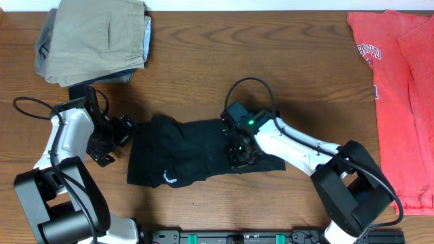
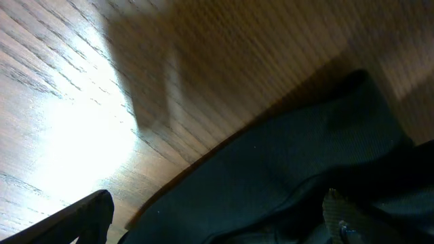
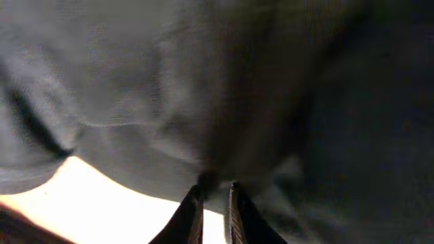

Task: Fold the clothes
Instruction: 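Release the folded end and retract the right gripper to the right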

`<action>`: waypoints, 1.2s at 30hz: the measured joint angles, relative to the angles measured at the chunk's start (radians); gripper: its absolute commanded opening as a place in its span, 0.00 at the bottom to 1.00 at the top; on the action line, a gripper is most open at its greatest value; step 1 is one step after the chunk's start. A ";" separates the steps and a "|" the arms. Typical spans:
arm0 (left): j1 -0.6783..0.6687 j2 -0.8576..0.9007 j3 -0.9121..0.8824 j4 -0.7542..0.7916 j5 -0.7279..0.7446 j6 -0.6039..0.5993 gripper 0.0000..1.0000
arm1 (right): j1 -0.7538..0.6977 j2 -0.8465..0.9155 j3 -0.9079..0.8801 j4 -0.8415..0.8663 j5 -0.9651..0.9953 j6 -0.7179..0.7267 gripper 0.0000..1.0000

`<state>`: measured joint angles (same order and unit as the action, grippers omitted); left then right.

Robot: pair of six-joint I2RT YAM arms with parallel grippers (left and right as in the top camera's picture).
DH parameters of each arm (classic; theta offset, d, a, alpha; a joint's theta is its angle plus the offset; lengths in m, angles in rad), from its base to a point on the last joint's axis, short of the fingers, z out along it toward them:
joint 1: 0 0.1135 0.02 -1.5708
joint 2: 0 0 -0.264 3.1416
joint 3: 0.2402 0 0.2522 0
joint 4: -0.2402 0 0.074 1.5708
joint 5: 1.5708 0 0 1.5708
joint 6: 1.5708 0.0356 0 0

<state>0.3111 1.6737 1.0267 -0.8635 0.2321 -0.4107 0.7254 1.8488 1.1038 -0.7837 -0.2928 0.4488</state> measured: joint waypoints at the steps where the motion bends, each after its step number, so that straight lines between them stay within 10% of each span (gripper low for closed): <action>1: 0.000 0.000 0.000 0.000 0.000 0.000 1.00 | 0.010 0.000 0.000 0.004 -0.004 0.006 0.13; 15: 0.000 0.000 0.000 0.008 -0.001 0.000 0.99 | 0.006 -0.002 0.101 -0.166 -0.020 0.018 0.03; 17: 0.000 0.000 0.000 0.012 -0.003 0.003 0.99 | -0.031 -0.007 0.158 -0.226 0.014 0.007 0.16; 19: 0.000 0.000 0.000 0.018 -0.003 0.021 0.99 | -0.095 -0.031 0.215 -0.283 0.086 -0.013 0.86; 20: 0.000 0.000 0.000 0.022 -0.003 0.031 0.99 | -0.117 -0.042 0.229 -0.294 0.108 -0.014 0.99; 36: 0.148 0.051 -0.001 0.080 0.032 0.119 0.98 | -0.536 -0.099 0.262 -0.346 0.321 -0.038 0.99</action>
<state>0.4587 1.7252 1.0260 -0.7830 0.2642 -0.2913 0.1894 1.7496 1.3663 -1.1294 0.0284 0.4110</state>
